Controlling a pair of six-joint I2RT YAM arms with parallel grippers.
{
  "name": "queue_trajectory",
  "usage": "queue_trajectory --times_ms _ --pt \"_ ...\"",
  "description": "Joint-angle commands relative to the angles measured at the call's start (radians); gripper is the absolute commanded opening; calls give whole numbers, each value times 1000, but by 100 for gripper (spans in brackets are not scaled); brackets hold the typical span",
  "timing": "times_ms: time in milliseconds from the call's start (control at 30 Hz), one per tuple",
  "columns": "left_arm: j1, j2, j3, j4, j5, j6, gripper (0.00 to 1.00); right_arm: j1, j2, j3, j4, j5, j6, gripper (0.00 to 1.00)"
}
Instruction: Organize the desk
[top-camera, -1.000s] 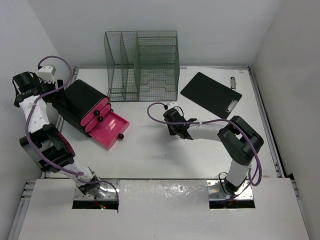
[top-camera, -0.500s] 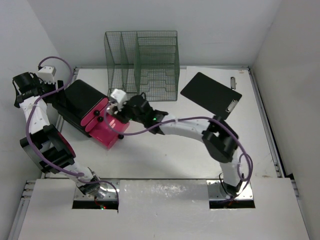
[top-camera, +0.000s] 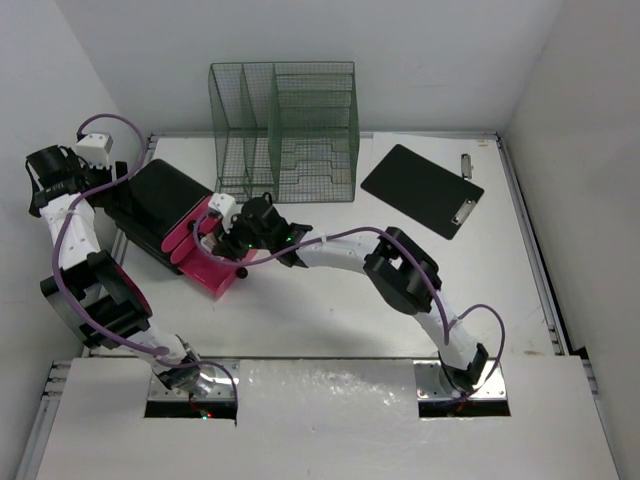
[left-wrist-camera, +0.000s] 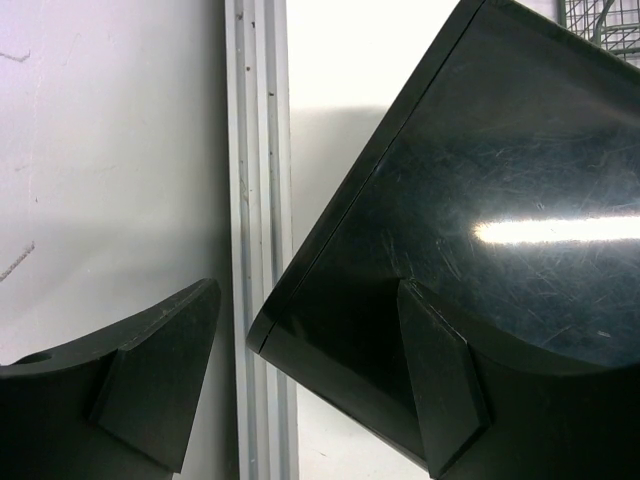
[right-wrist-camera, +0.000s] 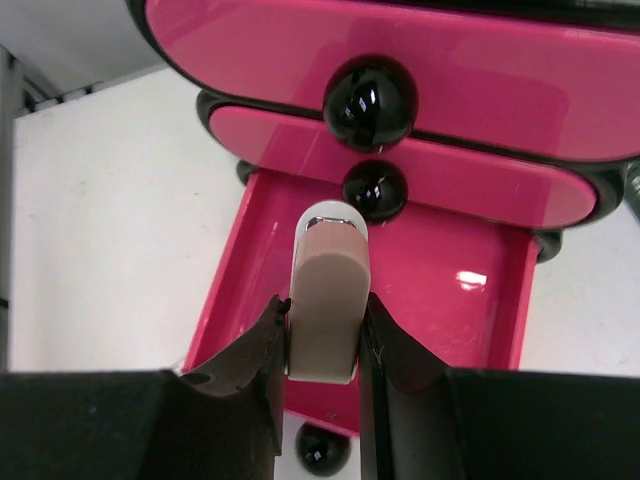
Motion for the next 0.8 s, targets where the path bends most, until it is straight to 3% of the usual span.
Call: queue_trajectory --times_ms 0,367,500,767 --pt "-2 5 -20 -43 -17 12 70 4 44 99 -35 31 -70 0" --pt "-2 13 -20 -42 -23 14 70 65 194 269 -233 397 -356 2" --pt "-3 18 -17 -42 -23 11 70 86 225 321 -271 463 -422 2" --pt "-2 22 -17 -42 -23 14 70 94 66 69 -88 442 -387 0"
